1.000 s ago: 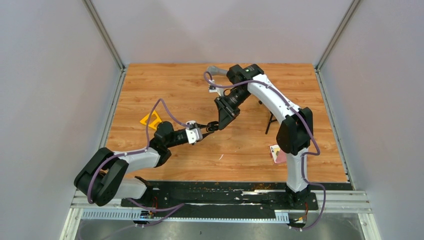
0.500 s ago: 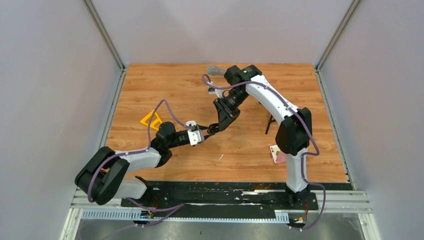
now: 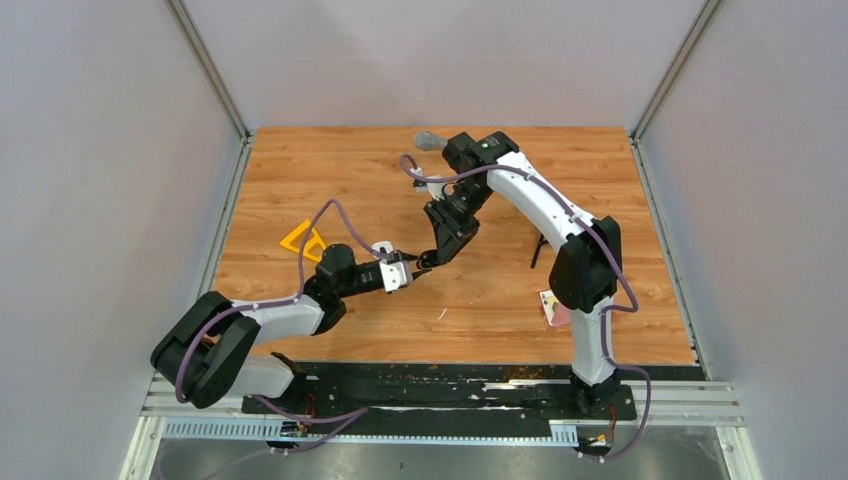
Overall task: Insert the wireless bluetooth earbuds into the charging case
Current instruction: Place the earbud in the charging case.
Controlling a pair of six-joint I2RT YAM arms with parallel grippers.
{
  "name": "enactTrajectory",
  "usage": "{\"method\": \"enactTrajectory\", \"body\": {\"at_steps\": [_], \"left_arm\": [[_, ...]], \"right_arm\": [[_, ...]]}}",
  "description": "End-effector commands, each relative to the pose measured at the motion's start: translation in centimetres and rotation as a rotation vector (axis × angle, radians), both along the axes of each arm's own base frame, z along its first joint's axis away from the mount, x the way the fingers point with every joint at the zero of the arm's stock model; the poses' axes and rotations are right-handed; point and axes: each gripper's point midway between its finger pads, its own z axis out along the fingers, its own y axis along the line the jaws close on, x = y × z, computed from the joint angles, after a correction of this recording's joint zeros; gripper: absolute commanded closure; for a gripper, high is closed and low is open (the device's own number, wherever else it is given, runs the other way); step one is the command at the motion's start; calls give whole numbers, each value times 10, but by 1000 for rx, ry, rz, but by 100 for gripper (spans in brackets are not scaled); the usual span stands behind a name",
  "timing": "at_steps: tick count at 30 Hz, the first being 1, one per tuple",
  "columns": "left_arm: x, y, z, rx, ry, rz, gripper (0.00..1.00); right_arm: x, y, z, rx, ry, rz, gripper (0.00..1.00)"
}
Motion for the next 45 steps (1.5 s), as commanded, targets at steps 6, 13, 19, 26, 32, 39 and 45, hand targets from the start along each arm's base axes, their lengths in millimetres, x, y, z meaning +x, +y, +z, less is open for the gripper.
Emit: {"method": "enactTrajectory", "body": {"at_steps": [6, 13, 19, 26, 32, 39, 45], "left_arm": [[6, -13, 36, -79, -58, -19, 100], [0, -15, 34, -69, -67, -46, 100], [0, -14, 33, -73, -57, -35, 100], [-1, -14, 31, -91, -7, -28, 100], [2, -13, 31, -110, 29, 2, 100], [2, -10, 29, -116, 53, 17, 100], [2, -9, 30, -130, 72, 28, 100]], "right_arm": [[17, 10, 6, -27, -140, -10, 81], [19, 11, 4, -42, -152, -13, 77], [24, 11, 2, -52, -165, -16, 74], [26, 12, 2, -58, -170, -24, 62], [29, 11, 3, -59, -185, -26, 59], [28, 12, 24, 39, -177, -15, 45], [23, 4, 49, 92, -230, 18, 39]]}}
